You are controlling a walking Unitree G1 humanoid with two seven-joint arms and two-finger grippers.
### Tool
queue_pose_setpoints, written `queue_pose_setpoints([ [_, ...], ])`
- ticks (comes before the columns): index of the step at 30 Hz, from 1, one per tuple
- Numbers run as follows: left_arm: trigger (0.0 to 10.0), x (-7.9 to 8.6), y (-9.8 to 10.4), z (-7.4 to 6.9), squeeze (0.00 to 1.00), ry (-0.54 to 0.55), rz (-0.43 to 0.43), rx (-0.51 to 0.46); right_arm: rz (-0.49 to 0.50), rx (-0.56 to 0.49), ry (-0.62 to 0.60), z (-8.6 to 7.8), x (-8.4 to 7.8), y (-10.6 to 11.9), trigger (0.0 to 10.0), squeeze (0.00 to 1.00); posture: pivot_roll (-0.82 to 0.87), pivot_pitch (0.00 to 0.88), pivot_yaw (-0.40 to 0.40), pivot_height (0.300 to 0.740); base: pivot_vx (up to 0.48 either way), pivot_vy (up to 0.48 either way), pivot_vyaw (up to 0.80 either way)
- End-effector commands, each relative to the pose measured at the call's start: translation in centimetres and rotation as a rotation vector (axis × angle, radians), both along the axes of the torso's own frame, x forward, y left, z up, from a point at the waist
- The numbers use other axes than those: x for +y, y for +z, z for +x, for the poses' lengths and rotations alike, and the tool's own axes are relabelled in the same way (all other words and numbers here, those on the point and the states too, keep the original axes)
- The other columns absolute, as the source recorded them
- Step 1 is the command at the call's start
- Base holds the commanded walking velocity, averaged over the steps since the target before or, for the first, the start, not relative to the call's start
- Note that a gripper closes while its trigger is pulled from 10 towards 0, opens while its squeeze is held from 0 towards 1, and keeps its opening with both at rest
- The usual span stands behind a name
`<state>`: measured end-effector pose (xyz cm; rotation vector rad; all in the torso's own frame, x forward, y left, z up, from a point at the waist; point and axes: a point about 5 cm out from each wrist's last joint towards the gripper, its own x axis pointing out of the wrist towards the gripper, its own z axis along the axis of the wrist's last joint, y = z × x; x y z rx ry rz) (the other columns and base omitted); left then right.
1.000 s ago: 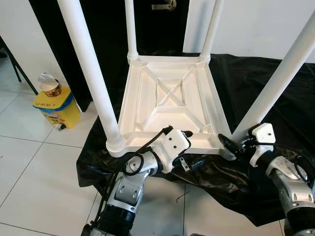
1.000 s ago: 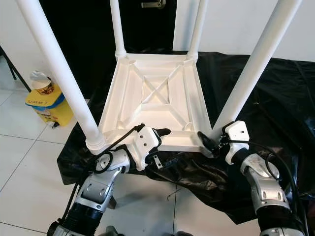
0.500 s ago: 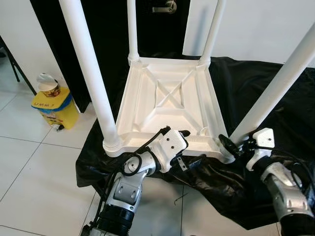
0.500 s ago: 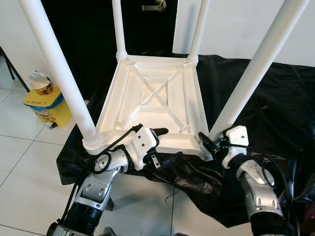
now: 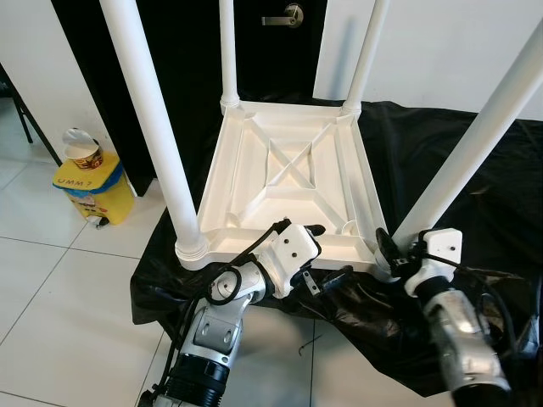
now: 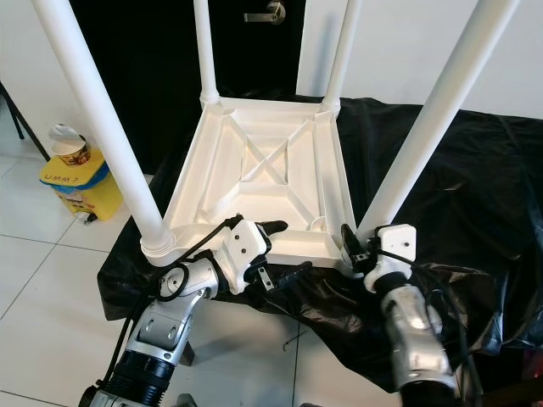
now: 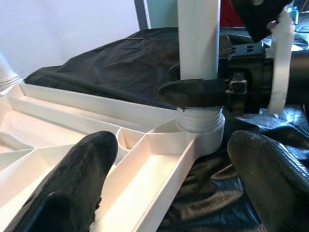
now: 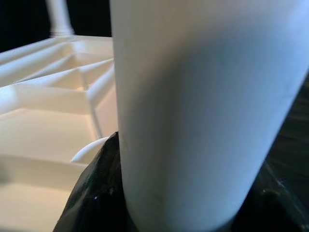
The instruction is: Building children table
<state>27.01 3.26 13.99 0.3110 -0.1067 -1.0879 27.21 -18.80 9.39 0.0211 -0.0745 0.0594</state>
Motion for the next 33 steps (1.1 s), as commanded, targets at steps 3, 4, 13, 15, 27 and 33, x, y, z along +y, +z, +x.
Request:
queue_pose_setpoints([
  [3,10.0,0.0,-0.3,0.7,0.00,0.220,-0.080,-0.009,0.039,0.112,-0.039,-0.4,1.9,-1.8,10.0,0.00,-0.03,0.000,-0.057,0.740,0.000,0.000,0.00],
  [4,10.0,0.0,-0.3,0.7,0.00,0.220,-0.080,-0.009,0.039,0.112,-0.039,-0.4,1.9,-1.8,10.0,0.00,-0.03,0.000,-0.057,0.740,0.000,0.000,0.00],
  [13,10.0,0.0,-0.4,0.6,0.00,0.200,-0.065,-0.013,0.025,0.083,-0.034,-0.3,3.4,-1.4,10.0,0.00,-0.03,0.000,-0.043,0.740,0.000,0.000,0.00],
  [15,10.0,0.1,-0.4,0.6,0.00,0.199,-0.063,-0.013,0.013,0.072,-0.029,-0.4,3.6,-1.3,10.0,0.00,-0.03,0.000,-0.040,0.740,0.000,0.000,0.00],
  [27,10.0,0.1,-0.5,0.5,0.00,0.194,-0.063,-0.017,0.001,0.008,0.040,-0.8,3.1,0.0,10.0,1.00,-0.03,0.000,-0.038,0.740,0.000,0.000,0.00],
  [33,10.0,0.3,-0.5,0.5,0.00,0.194,-0.059,-0.020,-0.054,-0.003,0.133,-1.2,0.3,0.3,10.0,1.00,-0.03,0.000,-0.031,0.740,0.000,0.000,0.00],
])
